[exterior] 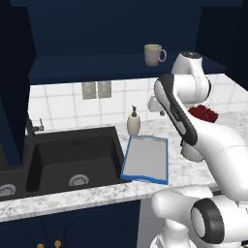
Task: Pick the kettle from the counter and place it on the tray. Then pick the mug from the cabinet and place it on the tray. Then close the cabinet doors.
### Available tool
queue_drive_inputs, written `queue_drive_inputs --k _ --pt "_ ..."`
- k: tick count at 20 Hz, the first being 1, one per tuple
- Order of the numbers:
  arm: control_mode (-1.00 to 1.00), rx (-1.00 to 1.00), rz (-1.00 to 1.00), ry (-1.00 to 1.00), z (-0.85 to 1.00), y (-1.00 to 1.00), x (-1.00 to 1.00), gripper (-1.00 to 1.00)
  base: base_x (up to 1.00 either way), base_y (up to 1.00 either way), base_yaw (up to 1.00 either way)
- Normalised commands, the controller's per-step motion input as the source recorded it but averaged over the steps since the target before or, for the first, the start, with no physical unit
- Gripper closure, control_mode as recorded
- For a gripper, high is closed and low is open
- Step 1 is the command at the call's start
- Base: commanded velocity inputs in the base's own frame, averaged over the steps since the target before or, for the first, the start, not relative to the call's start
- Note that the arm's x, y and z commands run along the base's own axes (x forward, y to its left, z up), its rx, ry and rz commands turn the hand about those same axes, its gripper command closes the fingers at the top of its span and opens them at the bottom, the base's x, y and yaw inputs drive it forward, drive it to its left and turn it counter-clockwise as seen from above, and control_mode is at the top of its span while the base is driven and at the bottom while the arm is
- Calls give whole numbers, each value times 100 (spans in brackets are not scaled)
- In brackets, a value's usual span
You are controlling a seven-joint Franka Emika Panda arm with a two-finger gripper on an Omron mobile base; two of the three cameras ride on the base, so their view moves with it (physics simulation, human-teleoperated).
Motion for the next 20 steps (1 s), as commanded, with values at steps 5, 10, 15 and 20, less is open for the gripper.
queue_drive_inputs --k 5,10,15,20 --pt "-100 2 0 -7 -2 -16 0 -100 0 0 0" --pt "-100 3 -1 -3 -25 -93 -6 -100 0 0 0" --pt "-100 0 -5 10 -50 -80 -1 -100 0 0 0" --pt "-100 -7 -7 15 -58 -38 0 -100 0 0 0"
